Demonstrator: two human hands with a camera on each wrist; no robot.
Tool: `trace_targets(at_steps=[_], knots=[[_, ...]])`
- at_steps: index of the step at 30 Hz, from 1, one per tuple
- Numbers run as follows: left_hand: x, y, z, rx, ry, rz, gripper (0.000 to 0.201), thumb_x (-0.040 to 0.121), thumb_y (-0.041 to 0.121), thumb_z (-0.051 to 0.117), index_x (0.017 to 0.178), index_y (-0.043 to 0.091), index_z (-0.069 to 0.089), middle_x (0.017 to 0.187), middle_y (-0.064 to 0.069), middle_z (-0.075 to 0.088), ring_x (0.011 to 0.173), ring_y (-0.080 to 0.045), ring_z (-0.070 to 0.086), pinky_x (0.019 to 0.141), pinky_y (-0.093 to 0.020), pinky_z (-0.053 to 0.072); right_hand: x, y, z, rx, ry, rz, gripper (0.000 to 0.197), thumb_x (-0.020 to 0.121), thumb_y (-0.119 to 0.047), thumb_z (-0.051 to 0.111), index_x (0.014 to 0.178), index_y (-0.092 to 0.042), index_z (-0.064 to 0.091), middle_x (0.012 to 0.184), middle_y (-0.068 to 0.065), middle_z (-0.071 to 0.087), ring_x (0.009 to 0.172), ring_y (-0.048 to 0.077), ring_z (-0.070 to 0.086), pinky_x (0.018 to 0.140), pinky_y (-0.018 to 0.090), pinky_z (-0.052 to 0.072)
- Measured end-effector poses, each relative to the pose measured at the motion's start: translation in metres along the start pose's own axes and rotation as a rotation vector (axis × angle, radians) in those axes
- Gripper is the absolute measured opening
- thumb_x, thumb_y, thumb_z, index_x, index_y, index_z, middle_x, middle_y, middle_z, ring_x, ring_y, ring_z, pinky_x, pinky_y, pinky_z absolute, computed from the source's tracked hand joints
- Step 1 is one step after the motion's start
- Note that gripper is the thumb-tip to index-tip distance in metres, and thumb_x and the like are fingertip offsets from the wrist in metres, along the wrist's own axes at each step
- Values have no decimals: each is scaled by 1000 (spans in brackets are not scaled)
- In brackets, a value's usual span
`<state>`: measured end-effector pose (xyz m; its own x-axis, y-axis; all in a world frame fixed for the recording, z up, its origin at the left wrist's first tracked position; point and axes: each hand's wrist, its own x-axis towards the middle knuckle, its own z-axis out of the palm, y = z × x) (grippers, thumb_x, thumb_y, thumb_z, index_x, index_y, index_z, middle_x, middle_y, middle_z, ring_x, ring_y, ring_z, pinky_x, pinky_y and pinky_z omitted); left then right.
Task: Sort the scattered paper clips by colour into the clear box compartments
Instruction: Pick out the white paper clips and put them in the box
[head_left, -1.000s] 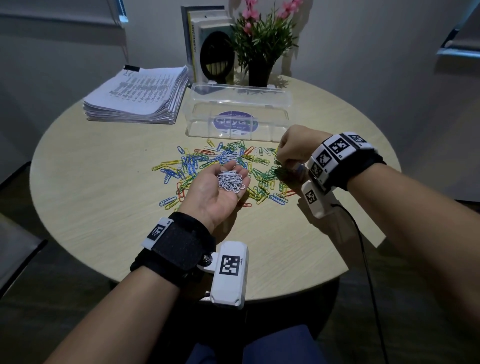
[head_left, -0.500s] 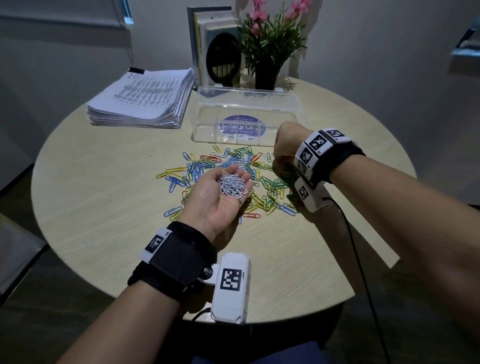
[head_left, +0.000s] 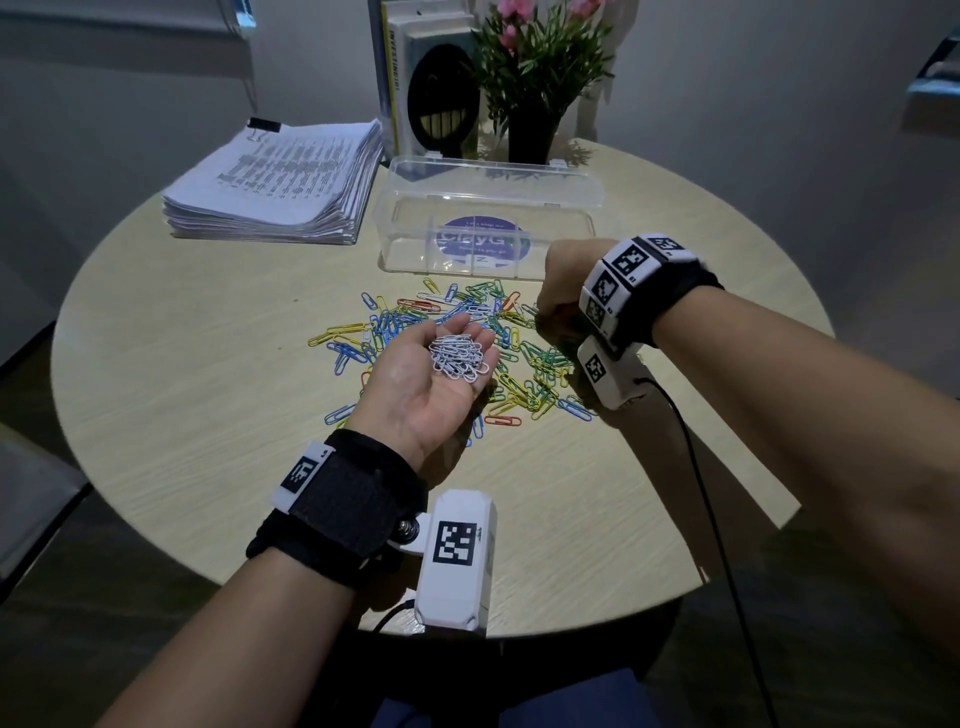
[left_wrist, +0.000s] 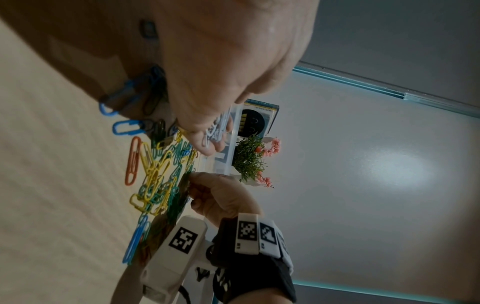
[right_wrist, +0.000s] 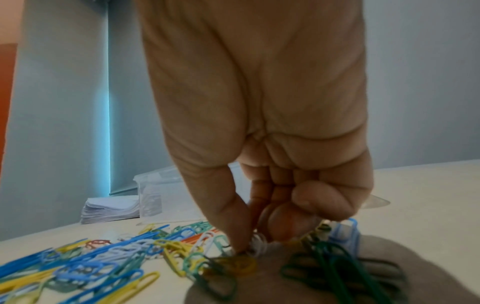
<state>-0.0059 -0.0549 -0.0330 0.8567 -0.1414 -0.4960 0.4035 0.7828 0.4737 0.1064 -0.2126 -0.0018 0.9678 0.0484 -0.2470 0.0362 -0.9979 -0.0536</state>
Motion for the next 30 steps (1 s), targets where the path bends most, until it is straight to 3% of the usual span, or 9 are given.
trace_targets(at_steps=[3, 5, 7, 9, 14, 19, 23, 26, 30], knots=[[0, -1, -1, 7, -6, 5, 37, 102, 21, 29, 91, 1, 58, 90, -13, 59, 85, -22, 59, 86, -37, 45, -2, 0, -1, 58, -11, 4, 20, 72, -27, 71, 76, -9, 65, 74, 8, 56, 69, 24, 50, 63, 28, 45], [0, -1, -1, 3, -5, 9, 36, 102, 20, 29, 91, 1, 58, 90, -14, 59, 84, -23, 59, 85, -37, 45, -4, 1, -3, 86, -32, 6, 30, 75, -23, 68, 91, 2, 70, 76, 12, 61, 67, 22, 51, 56, 23, 38], [0, 0, -2, 1, -1, 8, 35, 101, 18, 29, 91, 1, 58, 90, -14, 58, 85, -23, 59, 86, -37, 45, -6, 4, -7, 157, -47, 5, 29, 76, -18, 69, 97, 1, 71, 84, 11, 70, 71, 23, 60, 63, 25, 47], [0, 0, 0, 8, -3, 4, 33, 100, 17, 31, 91, 0, 58, 90, -14, 58, 85, -23, 59, 86, -37, 45, -10, 4, -13, 310, -65, -19, 18, 76, -12, 71, 90, -1, 72, 84, 11, 74, 81, 27, 71, 79, 37, 57], [5, 0, 11, 3, -11, -16, 30, 100, 14, 30, 92, 1, 56, 90, -15, 57, 81, -23, 56, 87, -37, 44, -40, -22, -28, 576, -163, -238, 10, 82, -2, 69, 92, -3, 67, 79, 8, 68, 71, 17, 68, 64, 27, 55], [7, 0, 15, -71, -20, 2, 30, 98, 10, 26, 97, 2, 55, 91, -18, 59, 79, -22, 56, 71, -33, 46, -58, -42, -36, 568, -205, -315, 4, 86, -4, 65, 89, -3, 68, 82, 15, 70, 76, 24, 71, 73, 34, 60], [9, 8, 8, -74, -1, 24, 32, 100, 11, 27, 92, 0, 56, 86, -14, 57, 81, -22, 57, 85, -36, 45, -42, -38, -35, 545, -114, -237, 6, 87, 1, 62, 88, 2, 68, 85, 21, 70, 75, 29, 71, 75, 41, 60], [10, 18, 1, -112, 2, 45, 36, 102, 16, 26, 89, 1, 56, 84, -14, 57, 81, -22, 57, 88, -37, 44, -25, -35, -26, 372, -37, -192, 11, 82, 0, 64, 88, -1, 73, 85, 15, 73, 80, 28, 72, 79, 47, 59], [16, 35, -8, -161, 6, 90, 37, 103, 19, 26, 87, 2, 54, 81, -13, 55, 77, -22, 55, 75, -37, 48, -12, -44, -15, 187, -20, -212, 16, 81, 0, 66, 95, -1, 74, 74, 5, 68, 69, 17, 62, 80, 42, 58]])
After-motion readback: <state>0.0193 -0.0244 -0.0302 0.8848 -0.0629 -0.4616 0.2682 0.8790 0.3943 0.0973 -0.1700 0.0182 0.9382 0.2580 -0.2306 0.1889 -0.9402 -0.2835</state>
